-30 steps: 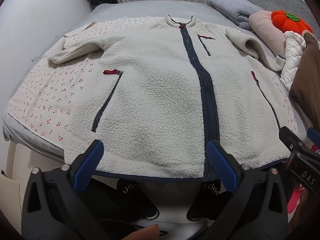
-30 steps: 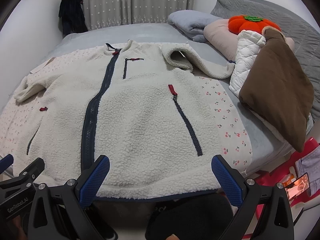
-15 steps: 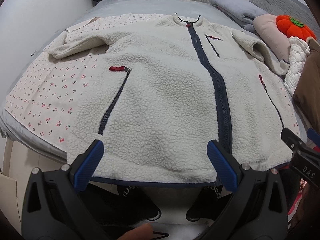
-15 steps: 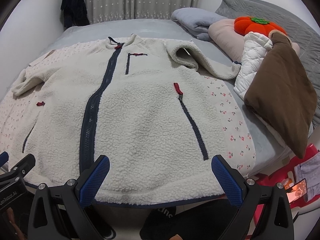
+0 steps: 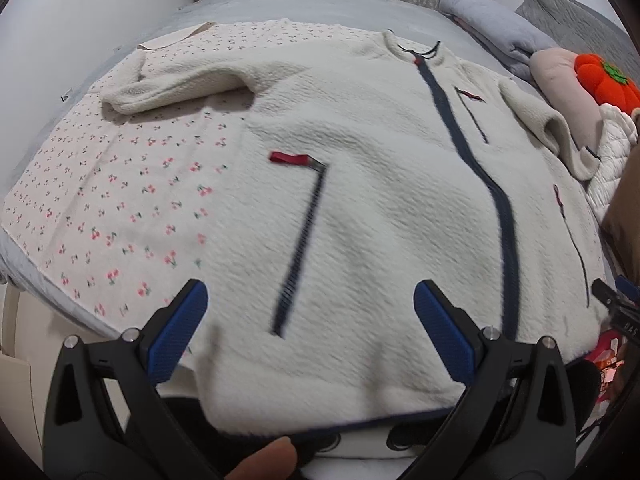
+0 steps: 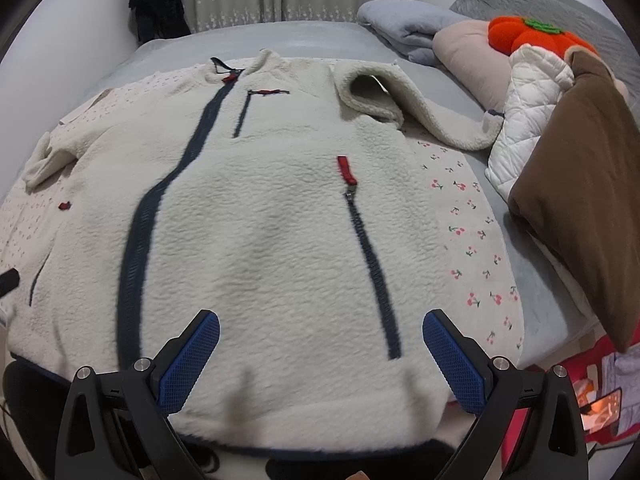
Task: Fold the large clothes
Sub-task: 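Lower both grippers and grasp the jacket hem on each side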
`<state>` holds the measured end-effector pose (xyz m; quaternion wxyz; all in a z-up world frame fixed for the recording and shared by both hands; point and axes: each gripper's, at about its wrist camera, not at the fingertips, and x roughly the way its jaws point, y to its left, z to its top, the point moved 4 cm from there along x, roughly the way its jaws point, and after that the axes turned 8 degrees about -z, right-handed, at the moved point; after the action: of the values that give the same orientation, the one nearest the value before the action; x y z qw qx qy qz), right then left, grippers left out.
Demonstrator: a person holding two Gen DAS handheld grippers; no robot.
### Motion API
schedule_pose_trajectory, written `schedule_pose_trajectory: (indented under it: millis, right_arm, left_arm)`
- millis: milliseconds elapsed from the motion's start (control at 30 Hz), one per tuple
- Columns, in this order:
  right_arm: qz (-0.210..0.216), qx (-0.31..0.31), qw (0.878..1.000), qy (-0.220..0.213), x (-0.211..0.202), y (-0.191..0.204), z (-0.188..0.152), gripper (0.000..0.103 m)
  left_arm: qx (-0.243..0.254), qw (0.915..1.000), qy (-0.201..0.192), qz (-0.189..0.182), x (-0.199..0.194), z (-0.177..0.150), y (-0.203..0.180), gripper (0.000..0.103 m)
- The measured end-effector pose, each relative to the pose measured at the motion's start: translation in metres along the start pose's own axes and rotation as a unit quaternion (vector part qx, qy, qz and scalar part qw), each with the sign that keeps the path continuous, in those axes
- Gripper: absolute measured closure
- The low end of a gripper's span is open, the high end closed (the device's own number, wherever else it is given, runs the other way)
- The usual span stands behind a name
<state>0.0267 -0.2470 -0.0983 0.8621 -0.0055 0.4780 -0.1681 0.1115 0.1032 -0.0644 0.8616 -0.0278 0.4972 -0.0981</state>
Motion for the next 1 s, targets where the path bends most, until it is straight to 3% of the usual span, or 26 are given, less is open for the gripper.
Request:
schedule_pose_trajectory:
  millis: [133, 267, 333, 400, 500, 567, 700, 733, 833, 867, 900, 933, 967, 1000]
  right_arm:
    - [0.034, 0.009, 0.999, 0.027, 0.031, -0.028, 0.006, 0.000]
    - [0.117, 0.066, 0.987, 0.083, 0.067, -0.053, 0.004, 0.000]
    - [0.142, 0.097, 0.980, 0.102, 0.082, -0.061, 0.000, 0.000]
    - [0.168, 0.118, 0.971, 0.121, 0.096, -0.066, -0.008, 0.000]
    - [0.194, 0.141, 0.966, 0.097, 0.096, -0.074, -0.010, 0.000]
    - [0.207, 0.144, 0.963, 0.096, 0.096, -0.077, -0.012, 0.000]
    - [0.239, 0.147, 0.954, 0.106, 0.092, -0.087, -0.015, 0.000]
    - [0.245, 0.151, 0.951, 0.112, 0.091, -0.092, -0.016, 0.000]
    - [0.284, 0.188, 0.930, 0.139, 0.086, -0.105, -0.024, 0.000]
    - [0.311, 0.203, 0.916, 0.149, 0.086, -0.107, -0.029, 0.000]
    - [0.333, 0.211, 0.906, 0.155, 0.085, -0.107, -0.032, 0.003]
    - [0.355, 0.220, 0.894, 0.160, 0.084, -0.108, -0.037, 0.008]
    - [0.364, 0.225, 0.888, 0.165, 0.083, -0.108, -0.042, 0.027]
    - [0.372, 0.229, 0.883, 0.173, 0.084, -0.108, -0.047, 0.058]
  left_arm:
    - [0.001, 0.9994, 0.034, -0.002, 0.028, 0.010, 0.031, 0.000]
    - [-0.043, 0.9959, 0.078, -0.014, 0.060, 0.012, 0.074, 0.000]
    - [-0.063, 0.9933, 0.088, -0.039, 0.074, 0.011, 0.092, 0.000]
    - [-0.088, 0.9872, 0.100, -0.088, 0.087, 0.007, 0.105, 0.000]
    - [-0.086, 0.9867, 0.074, -0.117, 0.084, 0.002, 0.109, 0.000]
    - [-0.074, 0.9880, 0.069, -0.117, 0.083, -0.001, 0.108, 0.000]
    - [-0.059, 0.9888, 0.091, -0.102, 0.076, -0.013, 0.100, 0.000]
    - [-0.071, 0.9856, 0.098, -0.118, 0.071, -0.017, 0.100, 0.000]
    - [-0.092, 0.9667, 0.105, -0.214, 0.056, -0.025, 0.094, 0.002]
    - [-0.098, 0.9577, 0.107, -0.249, 0.052, -0.029, 0.090, 0.009]
    - [-0.109, 0.9425, 0.115, -0.294, 0.049, -0.037, 0.084, 0.019]
    - [-0.116, 0.9351, 0.122, -0.312, 0.049, -0.041, 0.082, 0.024]
    - [-0.122, 0.9306, 0.129, -0.320, 0.050, -0.045, 0.080, 0.039]
    - [-0.121, 0.9323, 0.134, -0.313, 0.052, -0.050, 0.079, 0.062]
